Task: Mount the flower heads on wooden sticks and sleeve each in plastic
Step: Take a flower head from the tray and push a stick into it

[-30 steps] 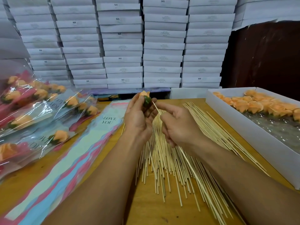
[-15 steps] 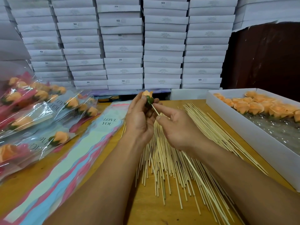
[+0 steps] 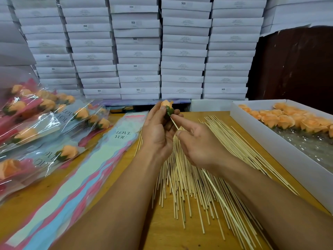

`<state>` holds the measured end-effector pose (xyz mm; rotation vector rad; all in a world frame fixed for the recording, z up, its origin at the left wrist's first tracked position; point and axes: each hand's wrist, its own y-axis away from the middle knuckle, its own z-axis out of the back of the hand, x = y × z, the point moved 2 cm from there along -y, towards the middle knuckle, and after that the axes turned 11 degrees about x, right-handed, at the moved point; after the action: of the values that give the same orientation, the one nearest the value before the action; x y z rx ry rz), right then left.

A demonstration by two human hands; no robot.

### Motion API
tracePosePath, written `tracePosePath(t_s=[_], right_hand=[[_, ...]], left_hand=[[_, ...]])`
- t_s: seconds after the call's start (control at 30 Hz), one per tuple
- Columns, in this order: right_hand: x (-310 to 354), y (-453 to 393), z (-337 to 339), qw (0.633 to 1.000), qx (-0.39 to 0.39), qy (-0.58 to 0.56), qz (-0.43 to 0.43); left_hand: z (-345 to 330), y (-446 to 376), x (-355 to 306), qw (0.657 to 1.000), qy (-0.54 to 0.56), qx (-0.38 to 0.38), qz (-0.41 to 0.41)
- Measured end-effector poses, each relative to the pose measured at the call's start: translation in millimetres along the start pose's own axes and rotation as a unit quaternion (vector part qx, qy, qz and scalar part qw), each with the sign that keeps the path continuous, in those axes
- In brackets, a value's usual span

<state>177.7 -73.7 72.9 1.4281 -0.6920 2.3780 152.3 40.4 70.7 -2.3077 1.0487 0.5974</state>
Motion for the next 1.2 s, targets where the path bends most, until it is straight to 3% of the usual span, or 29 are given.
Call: tracePosePath(t_s=[0.7,0.97,1.2], right_hand=[[0,1,3,1.000,-0.005,-0.021,0.009],[-7,-3,6,0.999,-0.020,-0.013,0.027],[-14,-5,8,0.999,-0.032,0.009,-0.009]], left_hand=[[4,-6,3,0.999,-0.023,0.018,-0.012],[-1,-2,9,0.991,-0.129,-0.002,-0.030],[0,0,14,0.980,-0.194,-0.024,-0.038]])
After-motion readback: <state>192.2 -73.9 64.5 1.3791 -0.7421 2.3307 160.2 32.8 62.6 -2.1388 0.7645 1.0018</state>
